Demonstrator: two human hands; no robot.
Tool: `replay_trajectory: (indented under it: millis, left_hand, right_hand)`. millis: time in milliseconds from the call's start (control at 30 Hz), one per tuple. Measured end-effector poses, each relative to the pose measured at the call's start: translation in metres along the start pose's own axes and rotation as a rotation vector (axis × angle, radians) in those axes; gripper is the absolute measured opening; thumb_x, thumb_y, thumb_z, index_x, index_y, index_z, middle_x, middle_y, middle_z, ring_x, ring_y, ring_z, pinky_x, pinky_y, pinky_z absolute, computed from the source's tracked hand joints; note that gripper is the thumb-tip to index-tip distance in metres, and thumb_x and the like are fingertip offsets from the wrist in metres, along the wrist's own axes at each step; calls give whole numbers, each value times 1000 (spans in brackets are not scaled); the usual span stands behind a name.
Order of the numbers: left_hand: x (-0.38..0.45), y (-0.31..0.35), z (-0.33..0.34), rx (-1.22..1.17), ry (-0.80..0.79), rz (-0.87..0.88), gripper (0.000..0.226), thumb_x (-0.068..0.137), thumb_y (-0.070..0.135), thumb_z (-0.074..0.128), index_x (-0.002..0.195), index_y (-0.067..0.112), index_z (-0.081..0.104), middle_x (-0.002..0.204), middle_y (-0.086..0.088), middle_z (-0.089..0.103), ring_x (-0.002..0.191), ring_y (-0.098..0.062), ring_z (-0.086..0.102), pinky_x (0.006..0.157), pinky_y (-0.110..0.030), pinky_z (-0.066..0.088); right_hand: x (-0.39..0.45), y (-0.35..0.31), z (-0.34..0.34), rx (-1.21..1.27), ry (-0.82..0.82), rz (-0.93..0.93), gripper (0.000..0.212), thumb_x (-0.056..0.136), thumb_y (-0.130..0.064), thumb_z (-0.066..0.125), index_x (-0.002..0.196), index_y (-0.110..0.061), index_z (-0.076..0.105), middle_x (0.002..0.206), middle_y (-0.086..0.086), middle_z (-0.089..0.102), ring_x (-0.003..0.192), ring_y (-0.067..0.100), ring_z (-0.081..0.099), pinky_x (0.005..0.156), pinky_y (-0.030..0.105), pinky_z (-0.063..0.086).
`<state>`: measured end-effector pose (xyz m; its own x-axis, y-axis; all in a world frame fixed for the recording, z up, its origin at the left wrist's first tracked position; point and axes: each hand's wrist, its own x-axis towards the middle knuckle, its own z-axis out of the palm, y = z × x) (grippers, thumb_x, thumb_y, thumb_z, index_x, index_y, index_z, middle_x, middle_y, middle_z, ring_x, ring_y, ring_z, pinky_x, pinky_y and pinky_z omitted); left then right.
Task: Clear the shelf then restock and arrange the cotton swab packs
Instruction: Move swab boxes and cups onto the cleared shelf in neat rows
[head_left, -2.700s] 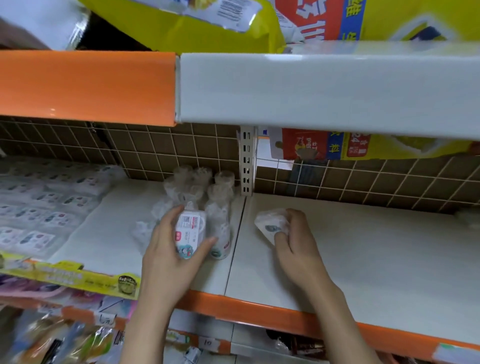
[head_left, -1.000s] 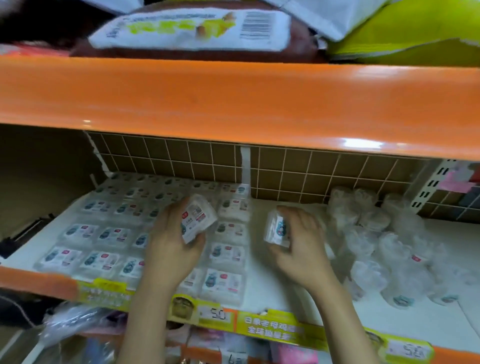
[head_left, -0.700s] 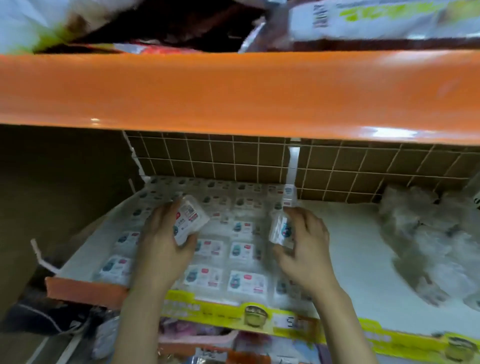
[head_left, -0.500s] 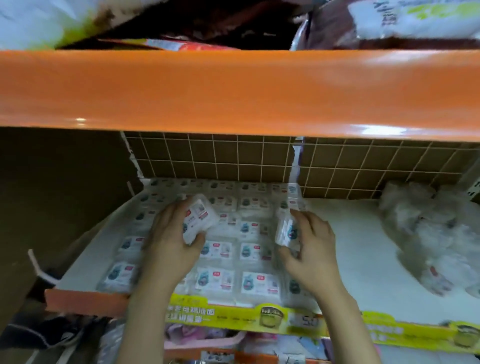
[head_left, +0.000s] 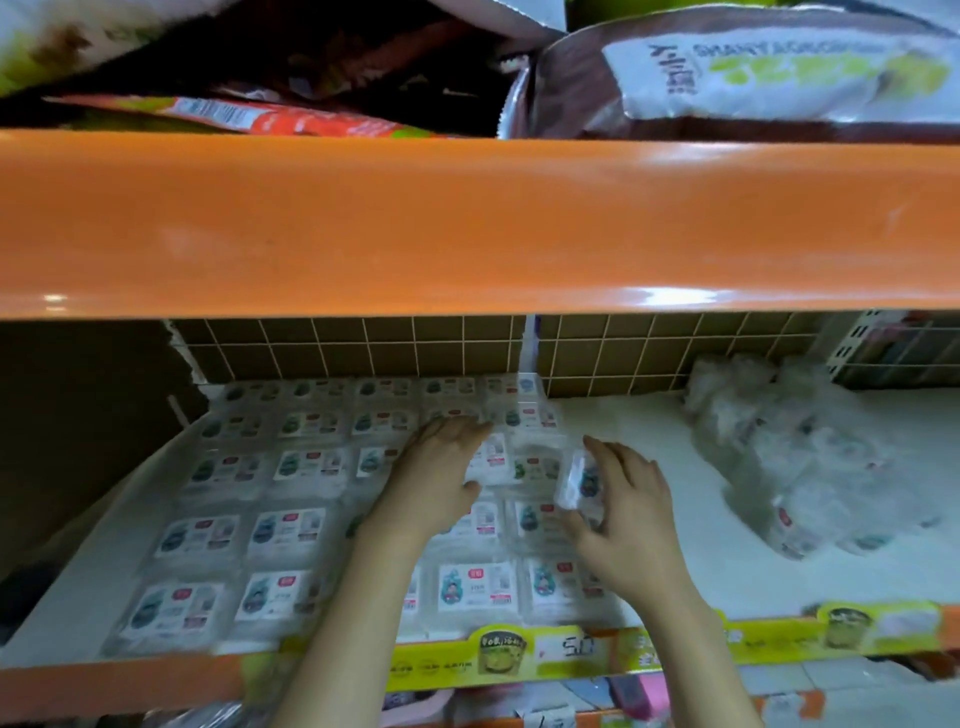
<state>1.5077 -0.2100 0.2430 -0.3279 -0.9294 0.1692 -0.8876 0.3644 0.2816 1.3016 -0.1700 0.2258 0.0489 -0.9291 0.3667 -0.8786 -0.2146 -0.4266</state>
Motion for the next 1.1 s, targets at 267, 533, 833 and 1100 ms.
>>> replay_trajectory:
  millis: [267,533,833,1100]
  left_hand:
    - [1,-11,16,58,-133,-50,63,96,24,47,150,22,15,158,3,9,145,-13,5,118,-31,2]
    - [-39,-28,20,-8,66,-256,69,90,55,29,149,21,20,158,-1,12,145,-19,6,118,-36,7]
    - [-64,-46,38,50,210,-422,64,85,48,30,131,11,54,137,-13,50,127,-35,45,106,-48,32]
    - [-64,-48,40,55,208,-418,62,85,48,31,131,12,55,138,-13,50,127,-34,45,105,-47,31]
  right_hand:
    - [3,4,14,19,-51,-34,75,64,-46,45,129,-10,53,120,9,57,112,32,51,99,55,38]
    - [15,-8,21,28,-156,-82,81,66,-40,50,142,-15,38,137,5,45,129,26,37,112,43,16]
    - [46,-8,35,-70,-331,-173,76,68,-39,42,143,-23,34,143,0,42,137,23,26,114,40,18]
    - [39,-11,54,-75,-203,-304,56,69,-29,53,123,-13,57,125,7,59,113,32,56,101,41,38]
